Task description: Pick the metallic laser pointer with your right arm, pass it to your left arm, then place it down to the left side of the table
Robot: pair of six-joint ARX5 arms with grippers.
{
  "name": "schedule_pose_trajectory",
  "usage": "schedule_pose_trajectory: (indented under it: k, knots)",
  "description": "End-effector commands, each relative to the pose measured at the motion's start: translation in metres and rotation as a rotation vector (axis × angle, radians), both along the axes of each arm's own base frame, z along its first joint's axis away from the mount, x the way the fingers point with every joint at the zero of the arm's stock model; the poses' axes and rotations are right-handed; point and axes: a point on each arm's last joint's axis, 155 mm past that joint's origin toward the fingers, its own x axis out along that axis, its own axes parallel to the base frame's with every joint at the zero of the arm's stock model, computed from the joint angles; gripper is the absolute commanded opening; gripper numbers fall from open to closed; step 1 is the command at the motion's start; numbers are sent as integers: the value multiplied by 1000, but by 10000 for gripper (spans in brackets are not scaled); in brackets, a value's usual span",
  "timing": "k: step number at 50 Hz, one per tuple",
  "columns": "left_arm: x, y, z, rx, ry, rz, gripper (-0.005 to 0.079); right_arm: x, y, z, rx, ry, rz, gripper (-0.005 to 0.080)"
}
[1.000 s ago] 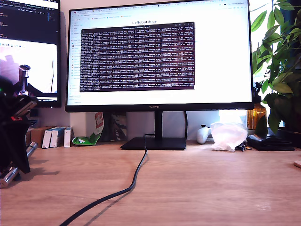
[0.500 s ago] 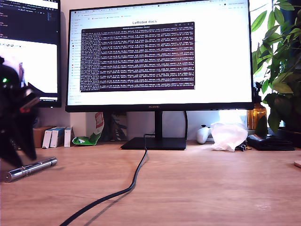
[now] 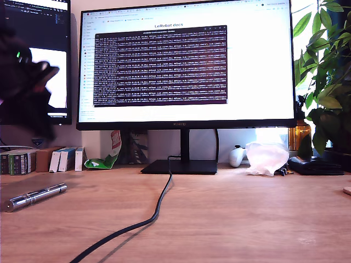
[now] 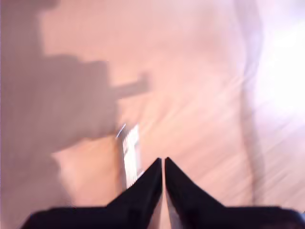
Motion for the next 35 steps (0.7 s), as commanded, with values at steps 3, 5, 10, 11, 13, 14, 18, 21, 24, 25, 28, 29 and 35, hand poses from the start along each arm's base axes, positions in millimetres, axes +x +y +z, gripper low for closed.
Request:
schedule_pose_trajectory:
  k: [3, 5, 10, 11, 13, 14, 18, 21, 24, 25, 28, 29, 35]
  knots:
    - [22, -2, 17, -16, -47, 56, -19, 1, 1, -4, 57, -1, 10, 23]
    - [29, 2, 20, 4, -62, 81, -19, 1, -1, -4, 120, -5, 7, 23]
    - [40, 30, 20, 197, -142, 122, -19, -1, -21, -7, 240, -16, -90, 23]
    - [41, 34, 21, 234, -157, 129, -18, -2, -24, -8, 241, -15, -110, 23]
    - [43, 40, 26, 303, -189, 143, -19, -4, -33, -11, 238, -7, -160, 23]
    - [44, 42, 29, 330, -205, 151, -18, -5, -37, -13, 238, -3, -181, 23]
    - [50, 45, 43, 371, -271, 169, -19, -6, -43, -22, 230, 29, -222, 24]
    - [51, 44, 56, 382, -314, 174, -18, -6, -43, -30, 219, 64, -228, 24]
    - [49, 39, 69, 391, -353, 172, -19, -6, -45, -36, 211, 89, -240, 24]
    - [48, 38, 73, 393, -365, 172, -19, -6, -46, -37, 210, 92, -245, 24]
    - [45, 37, 84, 405, -394, 177, -18, -7, -46, -38, 210, 95, -250, 24]
    - [44, 38, 89, 409, -406, 181, -19, -7, -46, -38, 210, 95, -249, 24]
    - [36, 41, 105, 410, -457, 197, -18, -7, -46, -39, 217, 95, -249, 37]
